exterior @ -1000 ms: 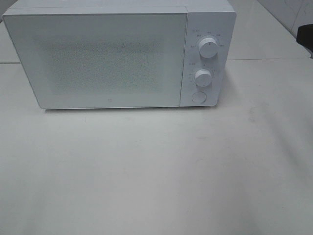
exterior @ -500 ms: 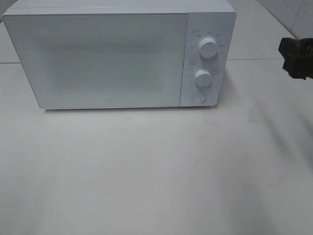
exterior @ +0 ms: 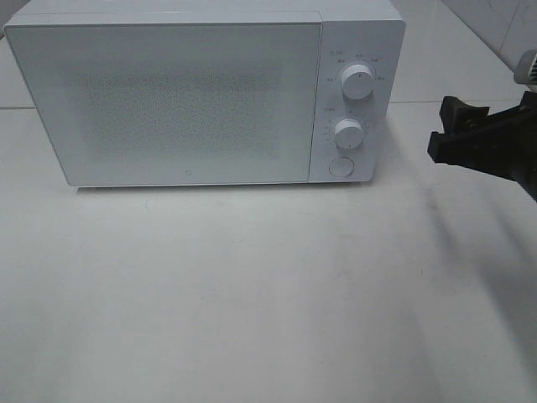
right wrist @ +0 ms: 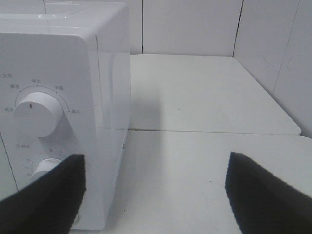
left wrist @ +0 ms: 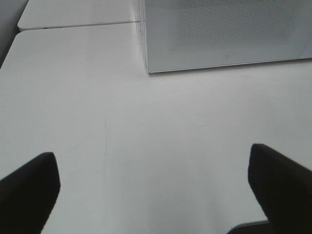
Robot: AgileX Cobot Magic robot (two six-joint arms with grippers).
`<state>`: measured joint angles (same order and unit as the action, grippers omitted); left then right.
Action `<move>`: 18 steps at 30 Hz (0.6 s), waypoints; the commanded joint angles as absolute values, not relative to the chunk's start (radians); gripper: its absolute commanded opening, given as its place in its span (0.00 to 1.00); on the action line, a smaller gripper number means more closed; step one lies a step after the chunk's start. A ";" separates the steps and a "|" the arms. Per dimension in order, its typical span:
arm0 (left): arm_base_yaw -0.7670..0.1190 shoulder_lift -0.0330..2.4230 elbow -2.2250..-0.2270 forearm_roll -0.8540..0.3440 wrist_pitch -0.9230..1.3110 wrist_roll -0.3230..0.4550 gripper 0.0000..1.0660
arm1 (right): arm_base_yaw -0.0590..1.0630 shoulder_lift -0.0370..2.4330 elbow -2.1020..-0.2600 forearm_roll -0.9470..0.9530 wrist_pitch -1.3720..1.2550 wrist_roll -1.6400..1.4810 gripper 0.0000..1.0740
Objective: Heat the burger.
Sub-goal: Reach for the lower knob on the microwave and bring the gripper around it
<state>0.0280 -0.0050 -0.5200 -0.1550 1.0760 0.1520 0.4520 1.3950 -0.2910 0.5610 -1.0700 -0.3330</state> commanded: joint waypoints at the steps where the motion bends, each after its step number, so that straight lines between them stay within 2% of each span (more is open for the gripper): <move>1: 0.031 -0.029 -0.519 -0.166 1.074 0.152 0.92 | 0.543 1.475 -0.289 0.626 -1.243 -0.345 0.71; 5: 0.031 -0.029 -0.519 -0.166 1.074 0.152 0.92 | 0.619 1.563 -0.289 0.634 -1.404 -0.321 0.71; 18: 0.031 -0.029 -0.519 -0.166 1.074 0.152 0.92 | 0.658 1.671 -0.400 0.656 -1.401 -0.352 0.71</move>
